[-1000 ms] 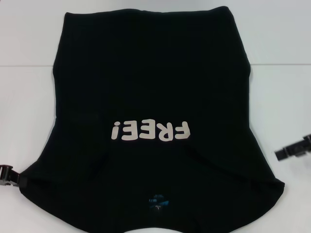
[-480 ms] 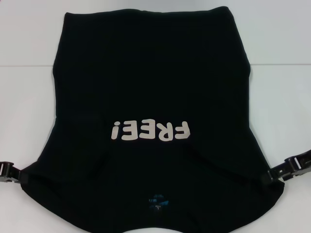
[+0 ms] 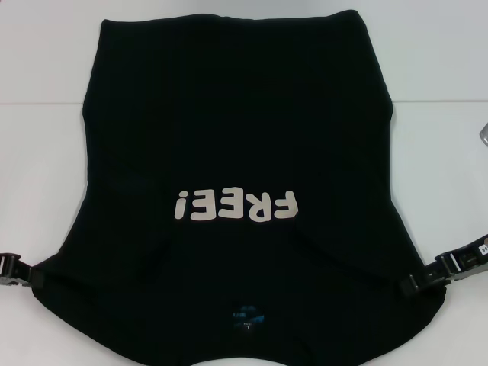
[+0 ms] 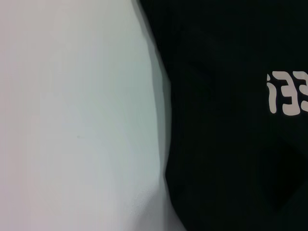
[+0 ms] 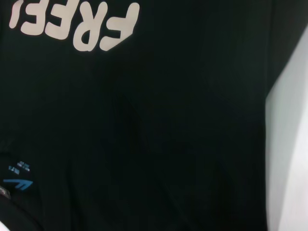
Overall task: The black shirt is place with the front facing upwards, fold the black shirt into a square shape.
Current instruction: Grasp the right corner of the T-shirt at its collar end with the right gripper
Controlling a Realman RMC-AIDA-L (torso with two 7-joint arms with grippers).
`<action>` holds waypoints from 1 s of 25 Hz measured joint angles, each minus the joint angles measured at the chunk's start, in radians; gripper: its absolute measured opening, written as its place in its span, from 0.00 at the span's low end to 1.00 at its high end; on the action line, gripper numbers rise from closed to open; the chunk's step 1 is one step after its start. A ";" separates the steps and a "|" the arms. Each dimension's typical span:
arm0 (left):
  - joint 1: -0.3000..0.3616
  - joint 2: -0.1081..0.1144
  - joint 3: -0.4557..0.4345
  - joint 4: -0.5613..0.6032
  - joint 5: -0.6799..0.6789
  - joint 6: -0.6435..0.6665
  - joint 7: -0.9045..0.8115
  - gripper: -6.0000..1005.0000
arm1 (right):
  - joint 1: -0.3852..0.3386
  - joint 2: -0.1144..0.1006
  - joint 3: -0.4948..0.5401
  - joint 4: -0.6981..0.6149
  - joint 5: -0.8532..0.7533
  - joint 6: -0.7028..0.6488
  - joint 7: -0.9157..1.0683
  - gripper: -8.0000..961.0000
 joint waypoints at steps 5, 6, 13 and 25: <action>-0.001 0.000 0.000 -0.002 0.000 0.001 0.000 0.01 | 0.005 0.009 -0.011 -0.002 0.000 0.003 -0.002 0.76; -0.001 0.000 0.000 -0.002 0.000 0.002 -0.001 0.01 | 0.007 0.011 -0.014 -0.002 0.000 0.003 -0.003 0.76; -0.002 0.000 -0.002 -0.002 0.000 0.008 -0.001 0.01 | 0.013 0.021 -0.047 -0.012 0.000 0.005 -0.008 0.74; -0.011 0.000 -0.002 -0.008 -0.001 0.010 0.001 0.01 | 0.017 0.016 -0.060 -0.011 -0.002 0.001 -0.002 0.51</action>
